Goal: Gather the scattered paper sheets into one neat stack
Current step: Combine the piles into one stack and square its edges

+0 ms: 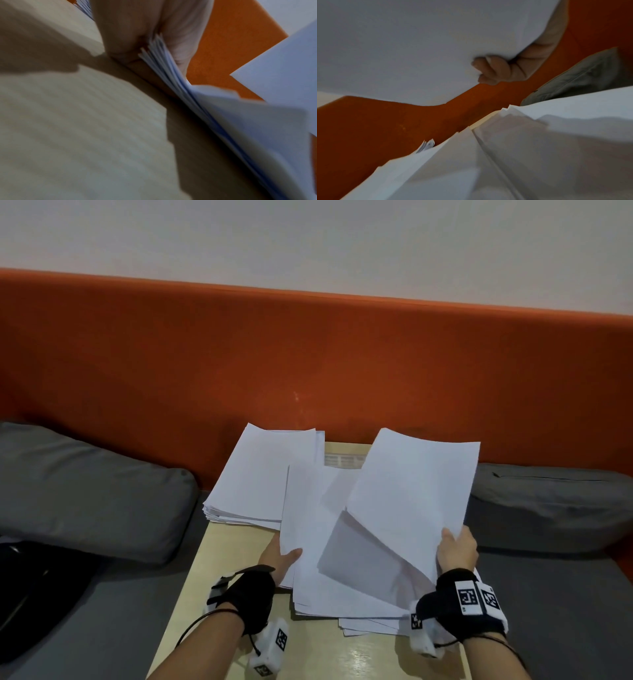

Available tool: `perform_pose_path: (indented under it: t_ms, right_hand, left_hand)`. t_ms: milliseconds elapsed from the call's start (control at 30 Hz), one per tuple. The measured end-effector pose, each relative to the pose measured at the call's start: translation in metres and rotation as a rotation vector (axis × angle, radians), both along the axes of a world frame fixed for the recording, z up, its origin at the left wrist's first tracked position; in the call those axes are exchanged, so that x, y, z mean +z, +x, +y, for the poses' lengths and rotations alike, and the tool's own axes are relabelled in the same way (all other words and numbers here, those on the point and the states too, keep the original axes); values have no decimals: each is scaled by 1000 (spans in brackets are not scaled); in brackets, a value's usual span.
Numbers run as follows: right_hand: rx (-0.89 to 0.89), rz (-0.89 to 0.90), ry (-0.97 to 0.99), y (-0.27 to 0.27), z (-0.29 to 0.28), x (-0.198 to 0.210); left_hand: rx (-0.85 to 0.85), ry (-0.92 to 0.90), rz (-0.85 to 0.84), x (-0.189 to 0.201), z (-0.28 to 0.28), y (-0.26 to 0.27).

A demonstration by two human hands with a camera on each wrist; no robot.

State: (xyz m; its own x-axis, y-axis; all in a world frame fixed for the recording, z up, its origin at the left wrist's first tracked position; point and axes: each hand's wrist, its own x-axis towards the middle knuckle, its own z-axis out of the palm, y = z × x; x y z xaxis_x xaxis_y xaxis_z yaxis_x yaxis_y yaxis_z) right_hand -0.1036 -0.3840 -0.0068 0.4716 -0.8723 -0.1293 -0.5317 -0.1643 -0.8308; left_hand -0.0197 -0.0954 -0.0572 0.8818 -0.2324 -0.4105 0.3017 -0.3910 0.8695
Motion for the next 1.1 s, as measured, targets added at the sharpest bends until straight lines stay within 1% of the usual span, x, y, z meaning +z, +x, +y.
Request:
perform_pose_path:
  t_ms: [133,233,267,367,467,567,667,733,800,867,900,967,1000,1067,1100]
  right_hand:
    - [176,206,-13,2,13,-18]
    - [354,386,-26,4,27,-31]
    - [393,416,-33,6,31,-34]
    - [425,344,12,7,45,-35]
    - [346,250,27,8,48,-32]
    - [272,172,-6,9,40,-29]
    - [155,26,59,5,37,-26]
    - [130,-35,97,4,38,-28]
    - [211,5,82,4,43,-29]
    - [351,106,57,9,50,-27]
    - [420,161,53,11,54,-26]
    - [515,255,57,17,59,-24]
    - [534,304,42,19,60,-24]
    - [511,388,-9,20,56,-23]
    - [473,376,-1,19,53,-22]
  left_hand:
    - [-15,37,-3,4,0,0]
    - [-30,45,13,6,-1,0]
    - [-33,45,17,6,-1,1]
    - [-17,4,16,6,-1,0]
    - [-4,-25,5,9,-2,-2]
    - [-30,51,-7,10,-2,-4]
    - [-62,113,4,13,-3,-2]
    - [-60,111,9,19,-6,-2]
    - [-46,63,21,26,-11,-2]
    - [-39,7,51,30,-18,-3]
    - [-56,-1,56,33,-21,-5]
    - [-117,3,10,38,-26,-9]
    - [-143,17,-34,41,-27,-10]
    - [-146,34,-125,49,-28,-11]
    - [-135,21,-162,53,-27,-10]
